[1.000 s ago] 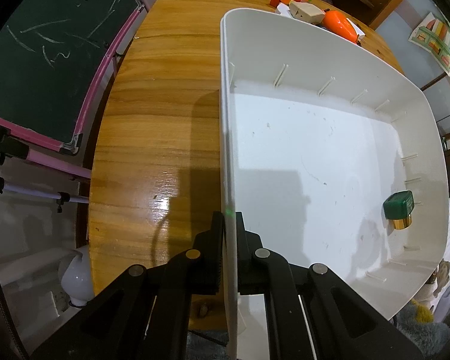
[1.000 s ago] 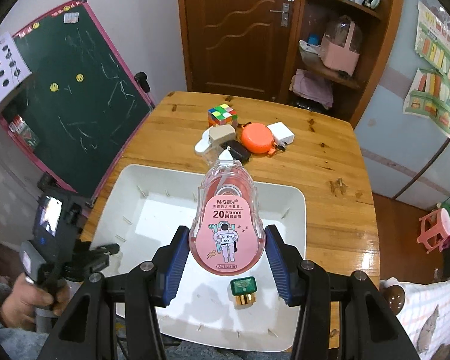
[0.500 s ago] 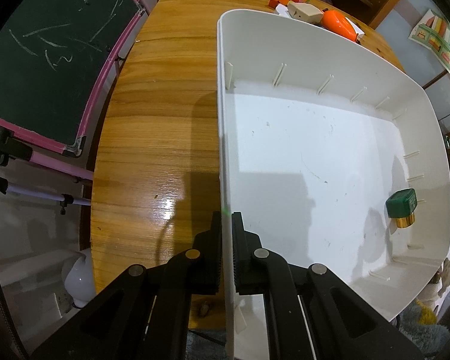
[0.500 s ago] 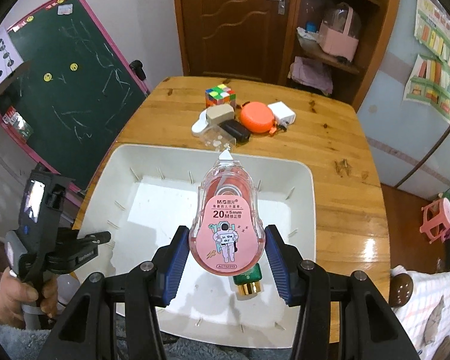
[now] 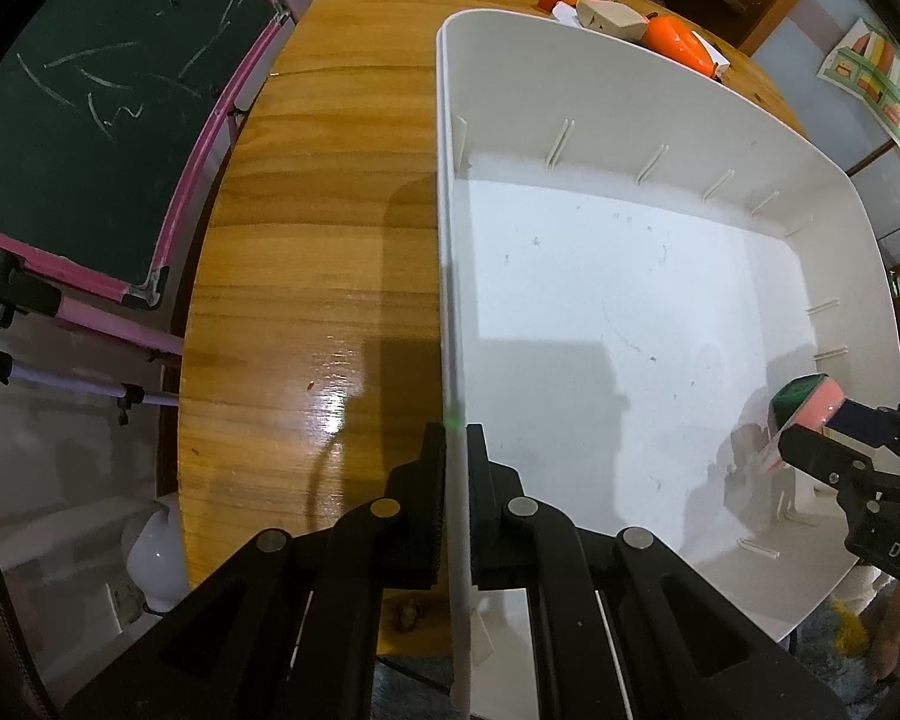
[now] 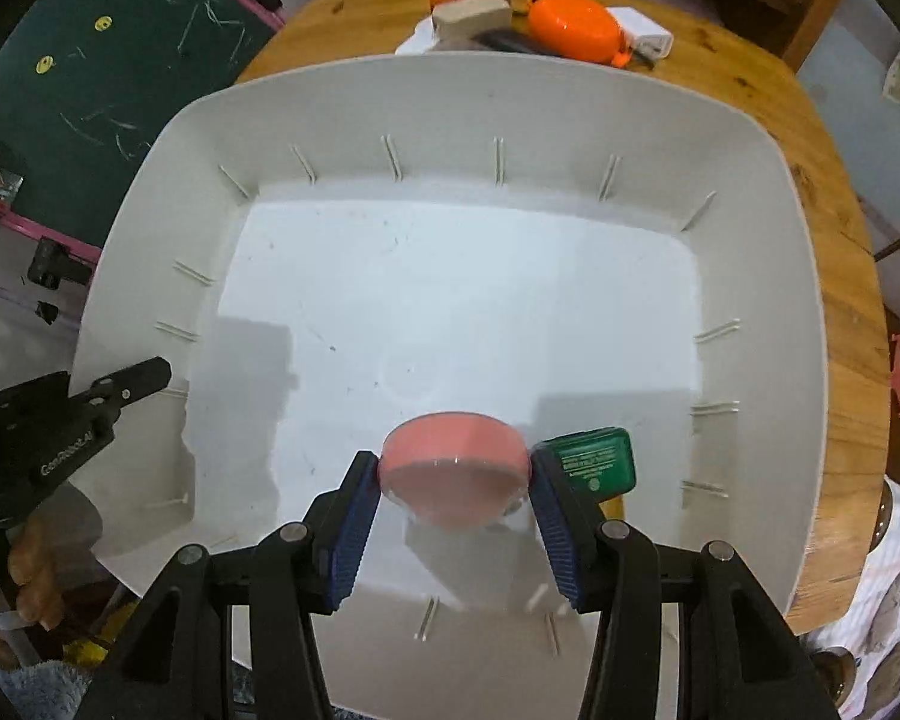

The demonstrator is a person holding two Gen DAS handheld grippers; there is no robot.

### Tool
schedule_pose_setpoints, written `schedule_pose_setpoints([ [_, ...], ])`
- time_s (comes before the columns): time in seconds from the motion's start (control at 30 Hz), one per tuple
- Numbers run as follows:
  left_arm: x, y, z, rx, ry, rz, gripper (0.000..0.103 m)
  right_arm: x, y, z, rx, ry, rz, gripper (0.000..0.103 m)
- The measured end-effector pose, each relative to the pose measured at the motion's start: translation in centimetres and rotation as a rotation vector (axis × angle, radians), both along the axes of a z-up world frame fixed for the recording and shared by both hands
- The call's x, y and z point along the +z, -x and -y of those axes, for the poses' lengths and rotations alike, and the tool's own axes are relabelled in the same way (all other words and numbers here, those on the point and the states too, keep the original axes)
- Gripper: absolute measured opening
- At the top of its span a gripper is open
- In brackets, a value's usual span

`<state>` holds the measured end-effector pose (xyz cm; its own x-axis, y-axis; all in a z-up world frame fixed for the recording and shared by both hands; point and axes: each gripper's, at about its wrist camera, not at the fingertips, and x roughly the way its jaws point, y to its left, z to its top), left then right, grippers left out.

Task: Organize rigid objects
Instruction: 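Carry the pink dispenser into the tray beside the green bottle and release, then reach the right tool to the orange round case and grasp it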

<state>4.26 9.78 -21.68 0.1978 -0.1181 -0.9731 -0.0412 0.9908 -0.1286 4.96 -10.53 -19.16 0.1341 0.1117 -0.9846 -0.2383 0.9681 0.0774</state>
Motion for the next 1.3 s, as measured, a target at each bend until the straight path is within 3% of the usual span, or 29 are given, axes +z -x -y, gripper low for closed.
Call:
schedule_pose_setpoints([
  [0.2, -0.2, -0.1, 0.1, -0.001, 0.003, -0.006, 0.007, -0.2, -0.1, 0.3, -0.022, -0.02, -0.021, 0.06],
  [0.73, 0.0, 0.0, 0.3, -0.007, -0.001, -0.003, 0.007, 2.3, -0.8, 0.7, -0.017, -0.015, 0.065, 0.061],
  [1.03, 0.5, -0.1, 0.4, -0.009, -0.001, 0.012, 0.007, 6.2, -2.6, 1.7, -0.032, 0.007, 0.169, 0.061],
  [1.3, 1.0, -0.2, 0.1, -0.008, 0.004, 0.025, 0.006, 11.3, -5.9, 3.4, -0.067, 0.031, 0.297, 0.061],
])
